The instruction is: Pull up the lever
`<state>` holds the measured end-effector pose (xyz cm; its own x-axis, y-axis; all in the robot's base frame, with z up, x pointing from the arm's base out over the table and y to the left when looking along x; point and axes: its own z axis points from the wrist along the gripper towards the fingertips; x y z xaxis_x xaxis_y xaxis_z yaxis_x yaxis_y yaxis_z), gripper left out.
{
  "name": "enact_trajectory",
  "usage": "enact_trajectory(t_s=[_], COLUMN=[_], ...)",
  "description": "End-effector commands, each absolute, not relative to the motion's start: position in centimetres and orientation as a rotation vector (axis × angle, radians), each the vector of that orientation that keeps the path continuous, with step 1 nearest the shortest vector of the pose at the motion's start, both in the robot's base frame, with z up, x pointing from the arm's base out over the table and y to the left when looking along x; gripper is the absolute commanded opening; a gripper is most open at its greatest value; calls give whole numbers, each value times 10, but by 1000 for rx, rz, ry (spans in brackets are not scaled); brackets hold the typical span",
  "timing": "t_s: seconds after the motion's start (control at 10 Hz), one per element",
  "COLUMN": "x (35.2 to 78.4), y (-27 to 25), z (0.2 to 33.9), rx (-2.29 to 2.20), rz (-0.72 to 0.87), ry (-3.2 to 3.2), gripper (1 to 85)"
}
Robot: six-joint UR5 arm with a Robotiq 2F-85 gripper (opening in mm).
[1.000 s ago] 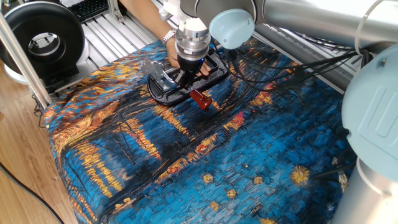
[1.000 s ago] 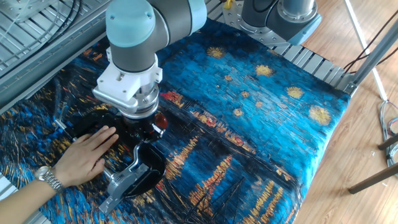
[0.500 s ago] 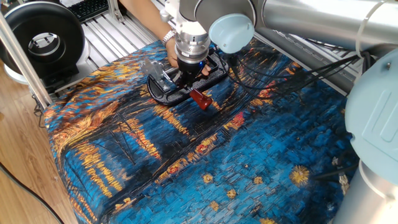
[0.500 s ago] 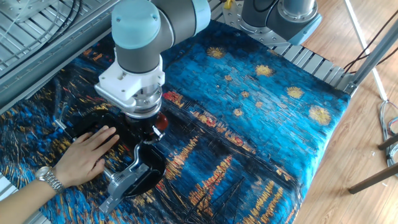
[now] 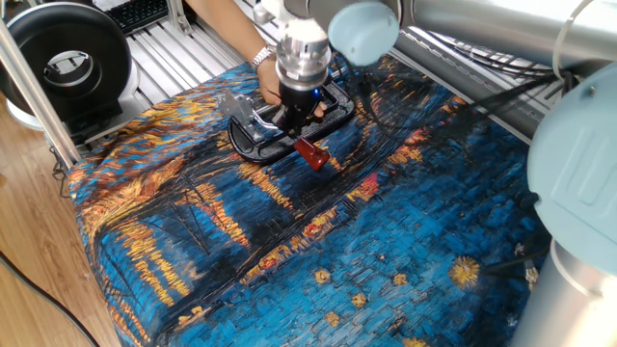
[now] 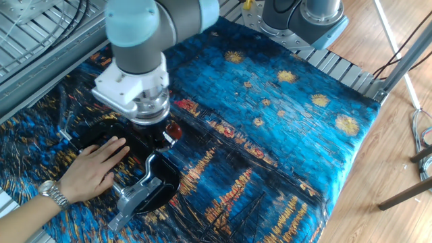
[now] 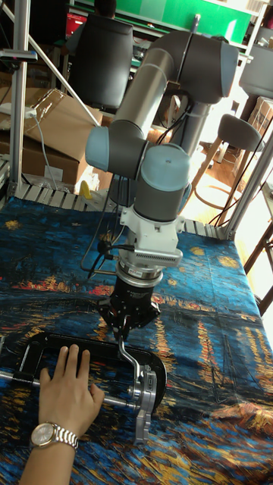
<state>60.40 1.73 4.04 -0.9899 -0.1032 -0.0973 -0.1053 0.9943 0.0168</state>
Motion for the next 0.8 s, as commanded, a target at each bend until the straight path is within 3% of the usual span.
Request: enact_trajectory(t_s=[0.0, 0.1, 0.3, 0.7], x=[603, 607, 616, 622], y=[13, 16, 28, 26], z=[60, 60, 53, 31], rx=[-175, -224, -261, -245], rz=[-5, -8, 72, 26], ry=[3087, 3074, 3043, 3032], gripper=[170, 167, 240, 253])
